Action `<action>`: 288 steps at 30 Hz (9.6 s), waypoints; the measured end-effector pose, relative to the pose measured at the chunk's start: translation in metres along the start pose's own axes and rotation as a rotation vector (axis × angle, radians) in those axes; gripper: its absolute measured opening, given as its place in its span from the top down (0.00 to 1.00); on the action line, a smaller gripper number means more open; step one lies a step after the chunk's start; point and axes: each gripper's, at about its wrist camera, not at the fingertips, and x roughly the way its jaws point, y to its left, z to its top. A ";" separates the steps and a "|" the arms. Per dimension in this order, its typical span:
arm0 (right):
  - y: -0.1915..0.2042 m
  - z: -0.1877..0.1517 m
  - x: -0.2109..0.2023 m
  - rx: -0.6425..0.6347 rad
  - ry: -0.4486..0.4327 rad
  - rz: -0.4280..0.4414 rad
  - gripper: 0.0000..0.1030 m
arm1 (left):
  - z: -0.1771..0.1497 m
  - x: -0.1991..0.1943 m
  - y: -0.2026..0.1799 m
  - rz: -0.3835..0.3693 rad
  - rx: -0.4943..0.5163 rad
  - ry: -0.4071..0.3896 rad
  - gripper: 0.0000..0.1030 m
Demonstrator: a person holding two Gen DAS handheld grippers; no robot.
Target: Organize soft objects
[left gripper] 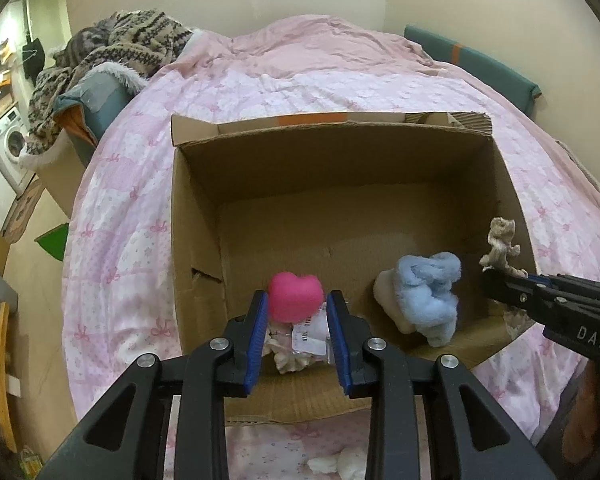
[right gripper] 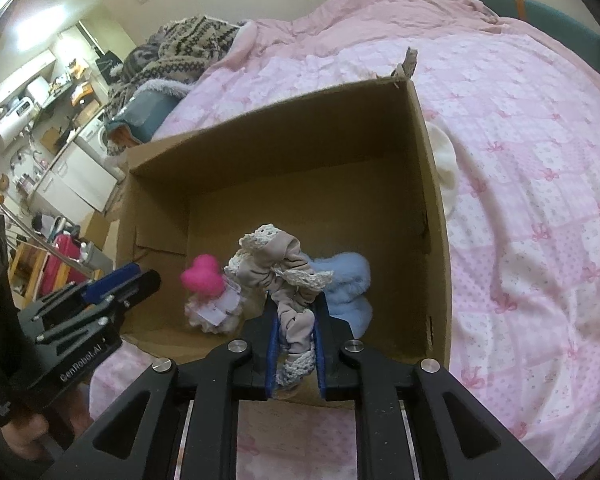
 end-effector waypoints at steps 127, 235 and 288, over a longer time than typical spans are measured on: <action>0.073 -0.105 0.035 -0.055 0.298 0.063 0.87 | -0.110 -0.029 0.056 0.065 -0.317 0.336 0.92; 0.023 -0.029 -0.123 0.022 -0.342 -0.074 0.00 | -0.037 -0.135 0.039 0.082 -0.156 -0.294 0.08; 0.052 -0.069 -0.080 -0.117 -0.240 -0.240 0.00 | -0.081 -0.111 0.026 0.086 -0.175 -0.148 0.03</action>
